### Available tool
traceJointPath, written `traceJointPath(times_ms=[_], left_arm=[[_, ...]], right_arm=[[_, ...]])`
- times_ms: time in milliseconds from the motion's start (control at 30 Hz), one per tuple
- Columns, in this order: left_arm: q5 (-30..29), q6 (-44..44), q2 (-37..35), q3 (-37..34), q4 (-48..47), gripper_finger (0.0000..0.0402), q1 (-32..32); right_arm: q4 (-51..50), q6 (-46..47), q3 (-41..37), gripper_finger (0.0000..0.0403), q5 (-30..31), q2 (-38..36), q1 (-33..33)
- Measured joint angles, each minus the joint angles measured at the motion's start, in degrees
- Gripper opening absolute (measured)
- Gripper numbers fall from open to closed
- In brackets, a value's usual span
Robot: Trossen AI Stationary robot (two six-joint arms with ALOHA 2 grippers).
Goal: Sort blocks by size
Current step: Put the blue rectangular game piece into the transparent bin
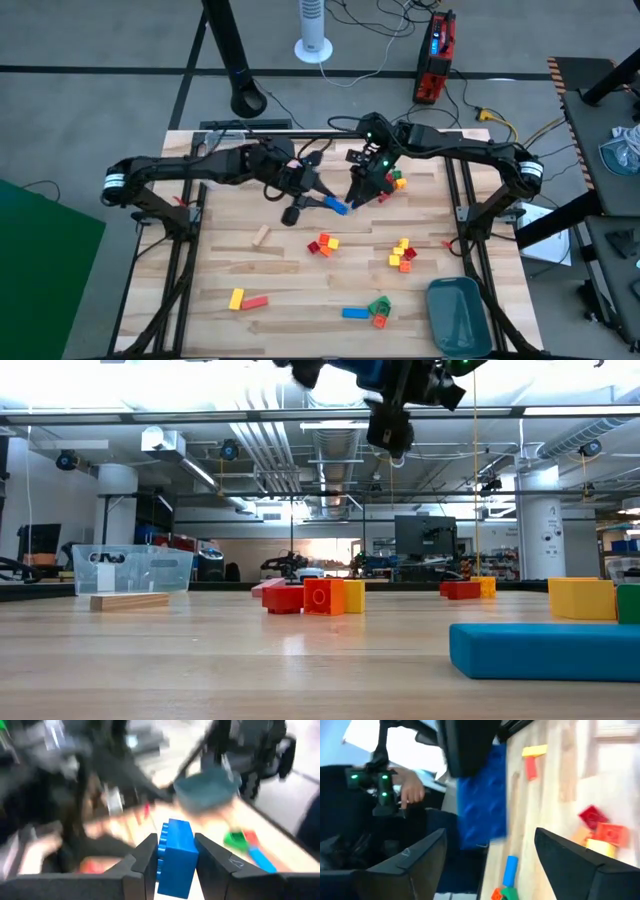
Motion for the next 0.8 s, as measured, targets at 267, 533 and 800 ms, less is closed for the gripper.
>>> traceJointPath(times_ms=[267,533,800], left_arm=[[-26.74,-16.47,-8.51,0.07,-47.98,0.0096,10.13],[-40.7,-31.39,-9.08,-0.13,-61.03,0.0095,28.09],[-45.2,-24.62,-2.72,-0.17,-55.66,0.0116,41.04]], right_arm=[[-1.86,2.28,0.0,0.029,12.47,0.0,-5.18],[3.28,5.65,0.0,0.027,23.26,0.0,-5.93],[6.33,9.51,0.0,0.0264,23.4,0.0,-5.84]])
